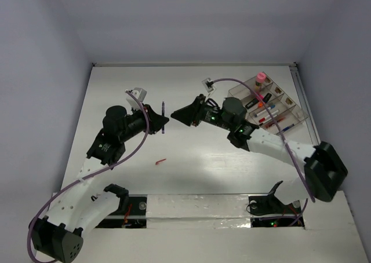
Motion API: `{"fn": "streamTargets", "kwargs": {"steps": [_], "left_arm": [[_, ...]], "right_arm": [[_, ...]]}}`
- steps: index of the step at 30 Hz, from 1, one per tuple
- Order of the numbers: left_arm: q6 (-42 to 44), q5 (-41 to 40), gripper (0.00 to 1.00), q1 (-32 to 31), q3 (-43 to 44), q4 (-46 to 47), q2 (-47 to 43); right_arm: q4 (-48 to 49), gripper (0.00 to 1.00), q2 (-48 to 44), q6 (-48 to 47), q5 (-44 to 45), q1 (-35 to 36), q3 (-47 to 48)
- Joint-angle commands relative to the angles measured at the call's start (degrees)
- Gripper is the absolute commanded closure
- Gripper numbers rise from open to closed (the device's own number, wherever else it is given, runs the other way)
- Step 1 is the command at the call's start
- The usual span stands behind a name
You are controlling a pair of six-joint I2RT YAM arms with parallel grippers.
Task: Sort the stationery into containers
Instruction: Pick up the pen cap from the center of the board.
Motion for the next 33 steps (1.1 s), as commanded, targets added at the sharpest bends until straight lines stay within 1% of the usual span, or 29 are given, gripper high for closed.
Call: {"fn": "streamTargets", "kwargs": {"steps": [1, 2, 4, 5, 6, 7, 8, 9, 10, 11, 12, 13, 14, 15, 16, 17, 18, 19, 21, 22, 25, 27, 30, 33], "left_arm": [[5.4, -1.7, 1.0, 0.4, 5.0, -2.8, -2.1], [5.9, -1.9, 1.0, 0.4, 5.2, -3.6, -2.4], [7.1, -2.9, 1.0, 0.4, 5.5, -3.9, -3.1], [7.2, -3.0, 1.0, 0.4, 5.1, -3.4, -3.4], [7.2, -3.0, 1.0, 0.4, 4.0, -2.7, -4.2], [7.1, -2.9, 1.0, 0.4, 3.3, -2.1, -4.6], [7.1, -2.6, 1.0, 0.4, 2.6, -0.9, -4.8], [7.0, -2.2, 1.0, 0.4, 1.9, -0.7, -4.9], [7.6, -1.9, 1.0, 0.4, 2.1, -1.2, -4.8], [7.8, -1.9, 1.0, 0.4, 2.1, -1.8, -4.9], [7.8, -2.0, 1.0, 0.4, 1.8, -1.8, -5.5], [7.7, -2.0, 1.0, 0.4, 1.6, -1.7, -6.0], [7.6, -1.9, 1.0, 0.4, 1.4, -1.7, -6.3], [7.6, -1.9, 1.0, 0.4, 1.1, -1.8, -7.2], [7.6, -2.0, 1.0, 0.4, 1.0, -1.9, -7.6], [7.6, -2.3, 1.0, 0.4, 0.8, -2.1, -8.2], [7.7, -3.0, 1.0, 0.4, 0.7, -2.2, -9.0], [7.8, -3.2, 1.0, 0.4, 0.6, -2.3, -9.4], [7.8, -3.3, 1.0, 0.4, 0.5, -2.3, -9.8], [7.8, -3.4, 1.0, 0.4, 0.5, -2.4, -9.9], [8.0, -4.4, 1.0, 0.4, 0.6, -3.0, -9.6], [8.1, -5.2, 1.0, -0.2, 0.6, -3.6, -9.7], [8.4, -5.7, 1.0, -0.8, 0.7, -3.9, -9.9], [8.5, -5.8, 1.0, -0.8, 0.7, -4.1, -9.9]], "right_arm": [[-9.8, 0.6, -9.0, -8.2, 3.7, -2.5, -2.4], [-12.6, 0.6, -10.7, -9.2, 5.0, -4.1, -4.4], [-19.3, 0.79, -15.1, -11.9, 10.0, -6.3, -6.0], [-28.9, 0.88, -16.0, -12.2, 12.3, -7.6, -6.1], [-33.5, 1.0, -16.7, -13.6, 14.2, -11.5, -6.3], [-37.6, 1.0, -17.3, -14.4, 15.3, -13.4, -6.6], [-43.9, 1.0, -18.2, -15.2, 16.8, -15.1, -7.0], [-46.3, 1.0, -18.4, -17.6, 19.3, -17.8, -7.5], [-51.8, 1.0, -18.4, -18.8, 21.5, -18.6, -7.0], [-54.2, 1.0, -17.2, -19.8, 24.8, -18.6, -6.1], [-56.4, 0.92, -16.3, -22.1, 27.3, -19.2, -5.2], [-58.0, 0.87, -15.0, -23.0, 31.5, -19.2, -3.1], [-61.8, 0.82, -13.3, -23.6, 33.8, -19.2, -1.8], [-63.5, 0.71, -9.5, -25.1, 35.5, -19.2, -0.5], [-66.1, 0.69, -7.4, -25.8, 36.8, -20.5, 2.0], [-66.6, 0.67, -5.4, -26.3, 36.2, -20.6, 3.1], [-66.5, 0.63, -2.5, -27.6, 35.0, -20.6, 3.8], [-66.3, 0.61, -1.1, -28.1, 33.4, -21.1, 4.5], [-66.8, 0.59, 1.9, -28.5, 33.4, -21.1, 7.1], [-66.8, 0.56, 4.8, -29.4, 33.0, -21.1, 7.9], [-67.4, 0.53, 10.6, -30.3, 34.3, -21.6, 10.6], [-67.1, 0.53, 12.5, -30.5, 34.5, -23.2, 11.3], [-65.3, 0.53, 14.3, -31.3, 31.2, -23.7, 11.3], [-65.9, 0.55, 16.2, -31.8, 31.9, -23.7, 12.0]]}}
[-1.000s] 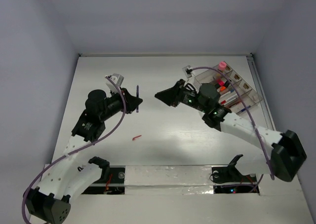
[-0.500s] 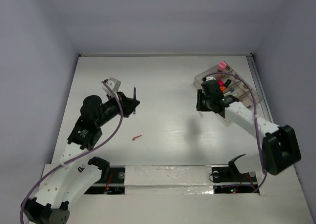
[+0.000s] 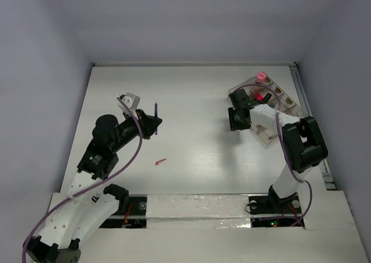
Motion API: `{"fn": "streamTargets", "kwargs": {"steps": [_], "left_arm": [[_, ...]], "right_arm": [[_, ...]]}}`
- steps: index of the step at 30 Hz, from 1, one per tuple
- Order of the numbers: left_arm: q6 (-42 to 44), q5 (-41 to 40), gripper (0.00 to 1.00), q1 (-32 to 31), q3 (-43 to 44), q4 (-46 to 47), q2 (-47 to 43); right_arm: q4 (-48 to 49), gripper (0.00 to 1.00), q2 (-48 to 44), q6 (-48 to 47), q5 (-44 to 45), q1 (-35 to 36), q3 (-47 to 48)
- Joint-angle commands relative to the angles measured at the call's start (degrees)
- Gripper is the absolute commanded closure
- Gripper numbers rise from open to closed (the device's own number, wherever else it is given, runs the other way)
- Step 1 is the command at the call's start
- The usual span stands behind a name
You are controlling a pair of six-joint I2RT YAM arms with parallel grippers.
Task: Sort the stationery into containers
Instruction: Pick up the pen cap from the center of the board.
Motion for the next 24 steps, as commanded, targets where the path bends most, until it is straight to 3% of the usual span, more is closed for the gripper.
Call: {"fn": "streamTargets", "kwargs": {"steps": [1, 13, 15, 16, 18, 20, 22, 24], "left_arm": [[0.9, -0.8, 1.0, -0.2, 0.0, 1.3, -0.6], [1.0, -1.1, 1.0, -0.2, 0.0, 1.1, 0.2], [1.0, -1.1, 1.0, -0.2, 0.0, 1.1, 0.3], [0.9, -1.1, 1.0, -0.2, 0.0, 1.1, 0.3], [1.0, -1.3, 1.0, -0.2, 0.0, 1.0, 0.5], [1.0, -1.1, 1.0, -0.2, 0.0, 1.0, 0.7], [1.0, -1.0, 1.0, -0.2, 0.0, 1.0, 1.0], [1.0, -1.0, 1.0, -0.2, 0.1, 1.0, 1.0]], "right_arm": [[-0.8, 0.56, 1.4, -1.9, -0.1, -0.2, 3.1], [0.0, 0.65, 5.6, -3.6, -4.3, -1.2, 3.3], [0.0, 0.74, 6.3, -3.7, -4.5, -1.2, 3.2], [-0.2, 0.83, 6.5, -3.5, -4.7, -1.2, 3.4], [-0.5, 0.85, 6.3, -3.2, -4.7, -1.2, 3.2], [-0.5, 0.8, 5.1, -2.9, -4.6, -1.2, 2.6], [-0.7, 0.61, 4.0, -2.9, -4.6, -1.2, 2.2], [-1.0, 0.54, 2.8, -3.1, -4.9, -1.2, 1.7]]}}
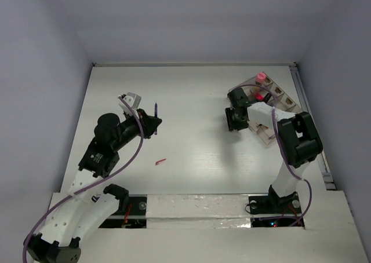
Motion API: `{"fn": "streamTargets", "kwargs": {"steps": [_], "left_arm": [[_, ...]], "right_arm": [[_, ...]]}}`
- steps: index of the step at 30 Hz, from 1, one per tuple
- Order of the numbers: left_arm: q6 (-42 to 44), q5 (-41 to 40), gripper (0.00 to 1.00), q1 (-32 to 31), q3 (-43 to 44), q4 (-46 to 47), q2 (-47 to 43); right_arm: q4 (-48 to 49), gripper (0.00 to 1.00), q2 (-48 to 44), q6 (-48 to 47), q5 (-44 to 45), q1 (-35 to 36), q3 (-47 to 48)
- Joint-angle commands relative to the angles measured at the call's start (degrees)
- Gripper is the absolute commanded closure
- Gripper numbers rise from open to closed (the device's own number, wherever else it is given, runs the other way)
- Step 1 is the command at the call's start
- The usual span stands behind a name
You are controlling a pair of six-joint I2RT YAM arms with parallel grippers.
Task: Sort the stationery into containers
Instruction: Pick up the pen cap from the center of the board.
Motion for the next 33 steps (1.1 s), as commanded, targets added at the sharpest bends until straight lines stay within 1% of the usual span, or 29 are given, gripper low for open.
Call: {"fn": "streamTargets", "kwargs": {"steps": [1, 3, 6, 7, 9, 12, 13, 14, 16, 23, 29, 33], "left_arm": [[0.8, 0.1, 1.0, -0.2, 0.0, 1.8, 0.0], [0.8, 0.0, 1.0, -0.2, 0.0, 1.8, 0.0], [0.9, -0.2, 1.0, -0.2, 0.0, 1.8, 0.0], [0.9, -0.4, 1.0, -0.2, 0.0, 1.8, 0.0], [0.9, -0.5, 1.0, -0.2, 0.1, 1.6, 0.1], [1.1, -0.7, 1.0, -0.2, 0.1, 1.5, 0.1], [1.1, -0.7, 1.0, -0.2, 0.1, 1.6, 0.0], [1.1, -0.6, 1.0, -0.2, 0.2, 1.6, 0.1], [1.1, -0.3, 1.0, -0.2, 0.2, 1.6, 0.2], [1.1, -0.1, 1.0, -0.2, 0.2, 1.6, -0.2], [1.1, 0.3, 1.0, -0.2, 0.1, 1.7, -0.9], [1.0, 0.7, 1.0, -0.2, 0.1, 1.8, -1.3]], "right_arm": [[-1.2, 0.53, -1.9, -0.4, -1.0, -0.4, -0.9], [-1.3, 0.53, -1.9, -0.5, -1.1, -0.4, -1.1], [-1.2, 0.57, -0.6, -0.6, -1.4, -0.4, -1.0], [-1.5, 0.62, -0.1, -0.7, -1.3, -0.4, -0.9], [-2.6, 0.64, 0.2, -0.7, -0.8, -0.4, -0.3], [-3.0, 0.57, -1.0, -0.4, -0.8, -0.4, -0.7], [-3.1, 0.51, -1.4, -0.2, -1.7, -0.4, -0.9], [-2.9, 0.47, -1.9, -0.2, -2.2, -0.4, -1.0], [-2.7, 0.41, -2.2, -0.2, -3.2, -0.4, -1.0], [-5.7, 0.39, -2.6, -0.7, -2.8, -0.4, -0.3], [-6.8, 0.43, -4.4, 0.7, -3.1, -0.4, -2.0], [-5.6, 0.45, -6.5, 1.4, -6.1, -0.4, -4.1]]}}
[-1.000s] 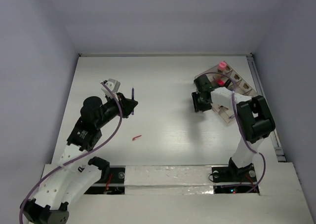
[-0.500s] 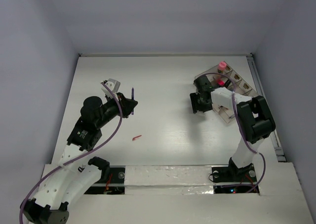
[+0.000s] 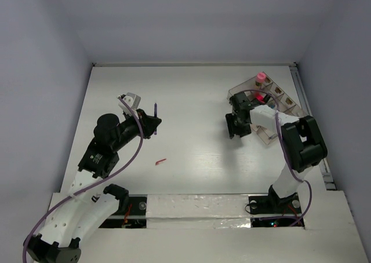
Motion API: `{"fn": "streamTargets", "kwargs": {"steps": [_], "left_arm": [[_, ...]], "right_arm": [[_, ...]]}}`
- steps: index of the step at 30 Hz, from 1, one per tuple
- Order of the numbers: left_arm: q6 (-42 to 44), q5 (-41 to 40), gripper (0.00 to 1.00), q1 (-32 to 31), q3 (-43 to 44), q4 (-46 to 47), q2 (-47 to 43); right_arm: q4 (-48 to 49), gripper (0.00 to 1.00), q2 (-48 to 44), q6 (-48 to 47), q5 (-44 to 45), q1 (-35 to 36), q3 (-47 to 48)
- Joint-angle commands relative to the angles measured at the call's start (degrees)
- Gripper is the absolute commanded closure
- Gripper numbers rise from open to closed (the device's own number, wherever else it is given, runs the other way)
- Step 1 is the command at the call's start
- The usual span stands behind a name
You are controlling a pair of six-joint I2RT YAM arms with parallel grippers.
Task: Sort the stationery into containers
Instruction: Pick up the pen cap from the center of the board.
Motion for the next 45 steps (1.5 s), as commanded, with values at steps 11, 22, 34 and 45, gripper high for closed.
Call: {"fn": "streamTargets", "kwargs": {"steps": [11, 22, 34, 45], "left_arm": [[0.6, 0.7, 1.0, -0.2, 0.0, 1.8, -1.2], [0.8, 0.3, 1.0, -0.2, 0.1, 1.6, -0.7], [0.9, 0.4, 1.0, -0.2, 0.1, 1.6, 0.2], [0.3, 4.4, 1.0, -0.2, 0.0, 3.5, 2.1]], "right_arm": [[-0.1, 0.45, -1.2, 1.1, 1.4, -0.4, -0.4], [0.0, 0.64, 2.1, -0.2, 2.7, -0.4, 2.9], [1.7, 0.87, 6.0, -0.7, 2.5, -0.4, 3.1], [16.7, 1.0, -6.7, 1.3, -8.6, 3.1, -0.4]]}}
